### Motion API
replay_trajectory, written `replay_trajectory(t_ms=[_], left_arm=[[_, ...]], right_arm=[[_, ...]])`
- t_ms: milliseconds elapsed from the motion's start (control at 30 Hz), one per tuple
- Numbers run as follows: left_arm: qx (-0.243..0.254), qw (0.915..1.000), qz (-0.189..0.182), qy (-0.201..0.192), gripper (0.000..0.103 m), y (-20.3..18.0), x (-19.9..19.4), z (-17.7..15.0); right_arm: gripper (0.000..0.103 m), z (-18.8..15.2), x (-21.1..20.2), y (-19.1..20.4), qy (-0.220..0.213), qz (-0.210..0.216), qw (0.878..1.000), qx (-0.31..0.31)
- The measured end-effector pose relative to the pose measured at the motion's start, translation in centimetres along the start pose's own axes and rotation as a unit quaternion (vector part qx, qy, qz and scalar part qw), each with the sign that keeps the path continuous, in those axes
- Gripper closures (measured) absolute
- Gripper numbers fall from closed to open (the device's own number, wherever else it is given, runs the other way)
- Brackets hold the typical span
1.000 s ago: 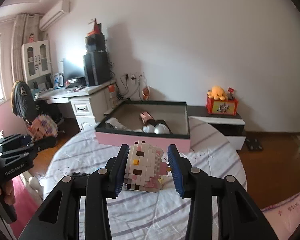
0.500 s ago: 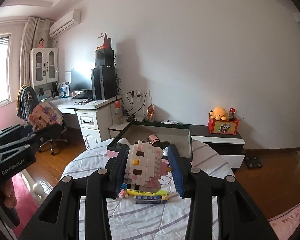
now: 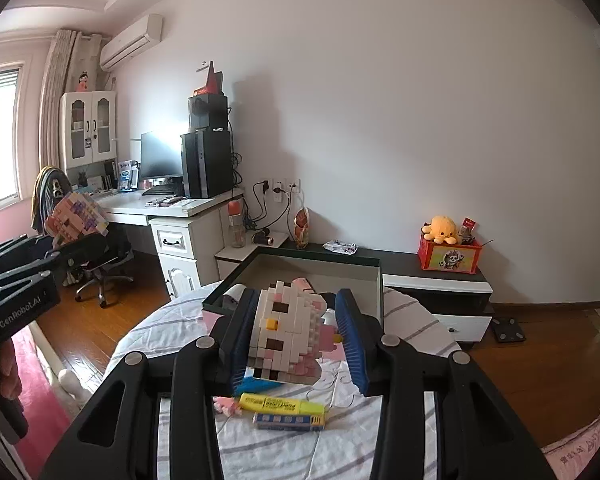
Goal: Organize rigid objects
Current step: 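Carry both block figures into the pink box and open both tools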
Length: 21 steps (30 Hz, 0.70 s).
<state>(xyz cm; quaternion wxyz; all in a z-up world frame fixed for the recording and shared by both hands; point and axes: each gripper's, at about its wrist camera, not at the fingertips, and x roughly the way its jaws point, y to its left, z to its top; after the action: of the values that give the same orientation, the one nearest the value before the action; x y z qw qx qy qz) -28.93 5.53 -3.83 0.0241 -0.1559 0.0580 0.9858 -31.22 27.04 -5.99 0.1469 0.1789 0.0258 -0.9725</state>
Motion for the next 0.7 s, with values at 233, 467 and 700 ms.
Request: replay_trajectory(t_ms=[233,467,700], left_arm=[[0.011,0.9996,-0.005,0.024,0.070,-1.2,6.6,1.2],[0.023,0.9980,-0.023,0.054,0.070,-2.9,14.0,1.9],[0.034,0.9945,-0.034,0.093,0.070,-4.1,20.7,1.1]], right_arm=[[0.062,1.0,4.3,-1.8,0.012,-0.002,1.000,-0.004],[0.062,1.6,10.4,-4.1,0.034,-0.009,0.999,-0.003],[0.062,1.0,17.0,-6.6,0.071,-0.014,0.997,0.002]])
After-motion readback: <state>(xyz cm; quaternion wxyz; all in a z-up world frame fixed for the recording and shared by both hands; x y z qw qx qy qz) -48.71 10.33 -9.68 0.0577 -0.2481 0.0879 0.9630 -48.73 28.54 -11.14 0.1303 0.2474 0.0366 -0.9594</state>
